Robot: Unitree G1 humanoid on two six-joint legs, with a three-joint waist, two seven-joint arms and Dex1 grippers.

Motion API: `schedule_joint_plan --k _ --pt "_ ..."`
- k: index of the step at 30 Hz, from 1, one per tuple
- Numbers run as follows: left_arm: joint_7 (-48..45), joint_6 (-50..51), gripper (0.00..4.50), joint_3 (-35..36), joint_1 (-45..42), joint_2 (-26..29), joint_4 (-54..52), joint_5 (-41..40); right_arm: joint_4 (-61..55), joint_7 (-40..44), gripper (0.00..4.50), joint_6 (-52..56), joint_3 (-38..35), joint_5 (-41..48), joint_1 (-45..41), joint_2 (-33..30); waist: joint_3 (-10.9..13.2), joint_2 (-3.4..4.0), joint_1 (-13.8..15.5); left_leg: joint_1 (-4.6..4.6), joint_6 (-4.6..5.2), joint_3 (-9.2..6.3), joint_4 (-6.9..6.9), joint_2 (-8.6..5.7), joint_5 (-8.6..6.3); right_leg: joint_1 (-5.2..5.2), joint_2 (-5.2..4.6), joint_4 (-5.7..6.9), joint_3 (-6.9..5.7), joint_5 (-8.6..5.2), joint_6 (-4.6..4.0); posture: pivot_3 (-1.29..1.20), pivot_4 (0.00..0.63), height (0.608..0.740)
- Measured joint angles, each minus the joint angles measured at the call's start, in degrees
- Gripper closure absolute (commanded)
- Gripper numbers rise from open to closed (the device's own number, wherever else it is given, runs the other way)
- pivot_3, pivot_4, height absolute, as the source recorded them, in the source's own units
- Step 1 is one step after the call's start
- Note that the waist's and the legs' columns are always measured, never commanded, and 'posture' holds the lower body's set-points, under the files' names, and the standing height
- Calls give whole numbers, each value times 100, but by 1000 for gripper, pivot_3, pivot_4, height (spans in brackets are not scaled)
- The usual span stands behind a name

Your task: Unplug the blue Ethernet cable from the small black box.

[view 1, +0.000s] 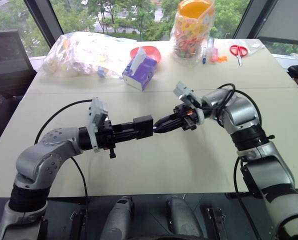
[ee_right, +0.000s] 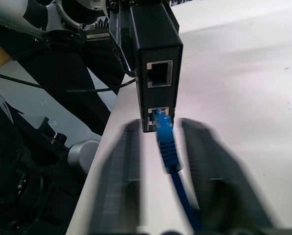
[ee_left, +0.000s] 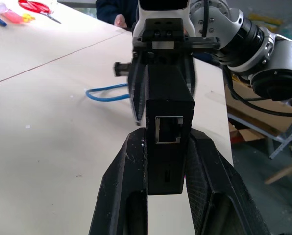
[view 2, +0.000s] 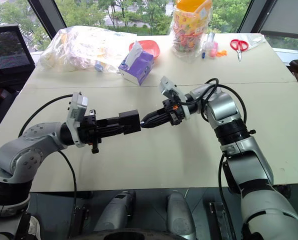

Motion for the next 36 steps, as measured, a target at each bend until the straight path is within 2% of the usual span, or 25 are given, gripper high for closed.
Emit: schedule_joint_plan --k 18,28,31,36 --pt "14 -1 4050 21 93 120 -23 8 243 -17 4469 -281 62 -117 -14 143 0 0 -10 -1 0 0 0 0 0 -2 0 0 0 0 0 0 150 726" --pt "-106 18 4050 172 251 296 -294 -133 2354 -450 4469 -1375 -134 -837 -533 -48 1 -1 -9 -3 0 3 -1 -2 0 -3 0 -4 0 0 -1 0 150 726" --pt "-83 -196 4050 142 240 249 -209 100 2855 -874 4469 -1975 -232 -1117 -564 -67 0 0 -11 -2 0 5 -2 -2 0 -3 0 -4 1 1 0 0 150 726" --pt "250 -1405 4050 -453 -129 -433 1080 1427 3626 -2636 4469 -3126 -461 -1677 -553 224 1 -2 -2 -2 0 7 3 -2 2 -2 0 -3 1 6 -6 0 150 726"
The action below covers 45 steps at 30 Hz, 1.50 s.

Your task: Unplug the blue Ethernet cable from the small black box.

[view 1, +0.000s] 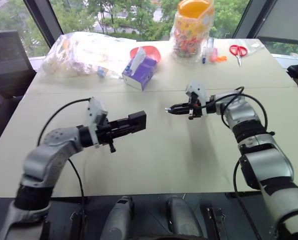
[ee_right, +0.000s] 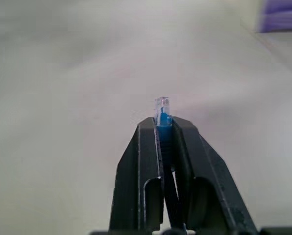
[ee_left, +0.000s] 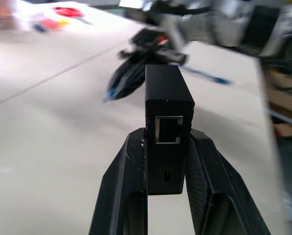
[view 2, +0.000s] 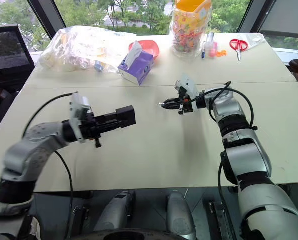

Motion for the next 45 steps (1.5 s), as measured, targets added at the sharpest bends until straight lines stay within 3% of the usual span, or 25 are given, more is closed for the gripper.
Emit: schedule_joint_plan --k 1,2,6,9,19,30,32,39,45 --pt "32 -174 4050 -92 -80 -130 188 167 123 -287 4469 -153 -34 -73 13 42 0 0 0 0 0 0 0 0 0 0 0 0 1 0 1 0 150 726" --pt "50 -367 4050 -182 -198 -262 394 345 219 -555 4073 -273 -110 -119 46 72 0 0 13 -1 0 0 -1 -1 0 0 0 0 0 0 2 0 150 726" --pt "169 -1237 4050 -406 -568 -738 1231 978 284 -1018 2335 -461 -407 -147 227 133 0 0 12 -1 1 0 -3 -1 -1 -1 0 0 1 7 13 0 150 726" --pt "312 -1735 4050 -443 -792 -1160 1999 1269 158 -1053 779 -340 -630 -49 455 117 0 1 5 -1 2 0 -3 -2 -1 0 0 0 1 9 18 0 150 726" --pt "816 -3147 4050 -705 -1384 -1971 4136 2299 -1814 -1030 779 1277 -1466 882 1217 -21 -1 2 1 0 4 -2 2 -2 -1 0 0 9 1 13 23 0 150 726" --pt "848 -3611 4050 -645 -1389 -2095 4562 2433 -3715 -1119 779 2422 -1517 1357 2186 -104 -3 1 -7 22 5 -2 20 -3 -1 27 -1 11 1 14 27 0 150 726" --pt "809 -3606 3004 -611 -1350 -2098 4550 2410 -3859 -1166 727 2476 -1518 1404 2236 -104 -4 1 -6 27 6 -2 20 -3 -2 32 0 11 1 14 27 0 150 726" --pt "711 -3408 47 -606 -1071 -1999 4248 2402 -4231 -1182 727 2760 -1505 1540 2558 -202 -8 3 -11 30 11 -2 18 -3 -5 34 0 10 1 14 27 0 150 726" --pt "610 -2821 47 -518 -420 -1575 3173 2215 -4423 -1044 727 2927 -1488 1600 2955 -448 -8 4 -27 34 13 -1 9 0 -6 33 0 10 1 13 26 0 150 726"
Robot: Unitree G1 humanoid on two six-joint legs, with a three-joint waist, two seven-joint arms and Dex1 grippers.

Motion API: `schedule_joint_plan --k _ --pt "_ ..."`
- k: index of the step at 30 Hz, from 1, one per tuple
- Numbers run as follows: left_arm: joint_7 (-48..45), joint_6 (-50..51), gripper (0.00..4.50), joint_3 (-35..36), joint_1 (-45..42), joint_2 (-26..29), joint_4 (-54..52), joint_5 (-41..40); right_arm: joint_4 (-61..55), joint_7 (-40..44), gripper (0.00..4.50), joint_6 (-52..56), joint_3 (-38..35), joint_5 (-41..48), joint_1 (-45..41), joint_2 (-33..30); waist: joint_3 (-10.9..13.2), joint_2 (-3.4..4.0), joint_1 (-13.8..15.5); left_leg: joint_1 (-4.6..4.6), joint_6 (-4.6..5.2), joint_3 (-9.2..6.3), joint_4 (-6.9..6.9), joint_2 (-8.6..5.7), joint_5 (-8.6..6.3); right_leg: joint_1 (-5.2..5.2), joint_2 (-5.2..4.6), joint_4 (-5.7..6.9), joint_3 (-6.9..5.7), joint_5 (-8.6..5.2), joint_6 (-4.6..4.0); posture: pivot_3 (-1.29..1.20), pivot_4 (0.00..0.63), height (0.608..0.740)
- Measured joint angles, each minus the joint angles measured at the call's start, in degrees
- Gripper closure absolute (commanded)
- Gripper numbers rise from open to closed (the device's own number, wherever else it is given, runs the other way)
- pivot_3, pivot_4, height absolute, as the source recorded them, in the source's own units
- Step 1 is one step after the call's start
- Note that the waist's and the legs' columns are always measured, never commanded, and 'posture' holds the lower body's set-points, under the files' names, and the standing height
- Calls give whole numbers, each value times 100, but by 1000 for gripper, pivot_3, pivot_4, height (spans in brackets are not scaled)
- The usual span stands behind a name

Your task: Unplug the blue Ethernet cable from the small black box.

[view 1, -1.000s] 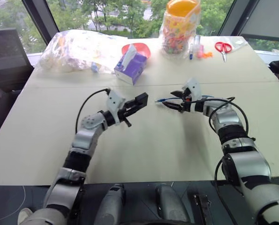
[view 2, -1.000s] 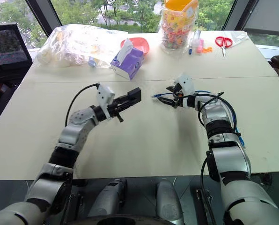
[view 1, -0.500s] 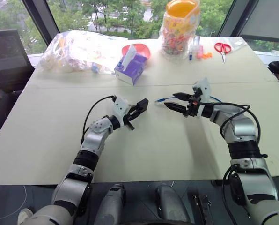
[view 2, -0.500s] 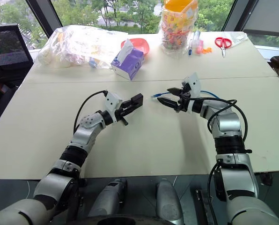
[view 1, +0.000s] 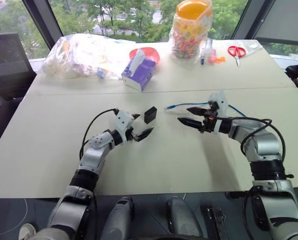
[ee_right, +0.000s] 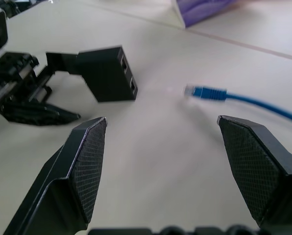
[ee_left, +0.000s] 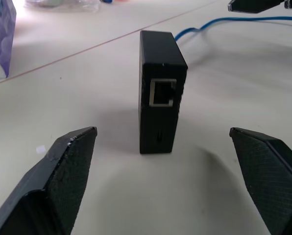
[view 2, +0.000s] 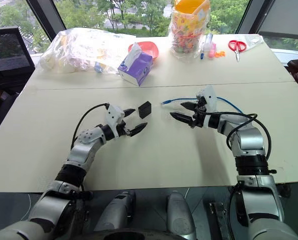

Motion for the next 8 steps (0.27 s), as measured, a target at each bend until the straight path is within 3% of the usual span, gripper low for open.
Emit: schedule_joint_plan --k 4,8 --pt "55 686 47 376 643 590 -903 -198 -162 124 727 85 -20 48 406 -254 0 0 19 -1 1 0 0 1 -1 0 0 -1 0 -1 -2 0 150 726" --pt "185 1272 47 706 1050 828 -1659 -418 -461 82 727 122 -43 149 656 -283 1 -1 47 -4 1 -1 7 1 -1 6 -1 -11 0 -2 -3 0 150 726"
